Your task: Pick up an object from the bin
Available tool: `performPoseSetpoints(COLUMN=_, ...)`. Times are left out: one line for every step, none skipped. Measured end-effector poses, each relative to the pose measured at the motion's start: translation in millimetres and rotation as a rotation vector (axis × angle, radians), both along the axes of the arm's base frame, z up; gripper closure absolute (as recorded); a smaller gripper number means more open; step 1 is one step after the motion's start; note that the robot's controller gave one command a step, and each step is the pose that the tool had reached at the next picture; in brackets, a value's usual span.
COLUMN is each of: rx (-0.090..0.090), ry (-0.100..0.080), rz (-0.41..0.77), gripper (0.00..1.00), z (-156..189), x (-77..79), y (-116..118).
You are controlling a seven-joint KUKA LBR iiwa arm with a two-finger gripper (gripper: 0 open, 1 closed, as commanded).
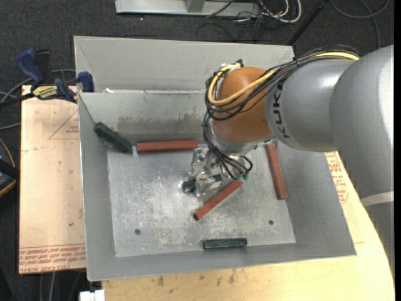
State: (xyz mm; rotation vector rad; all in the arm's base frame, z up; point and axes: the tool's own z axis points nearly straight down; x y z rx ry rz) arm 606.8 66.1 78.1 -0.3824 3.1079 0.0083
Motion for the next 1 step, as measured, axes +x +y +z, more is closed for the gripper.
performPoseSetpoints(rx=0.0, ry=0.0, rz=0.0, gripper=1.0, z=0.0, x=0.0, y=0.0)
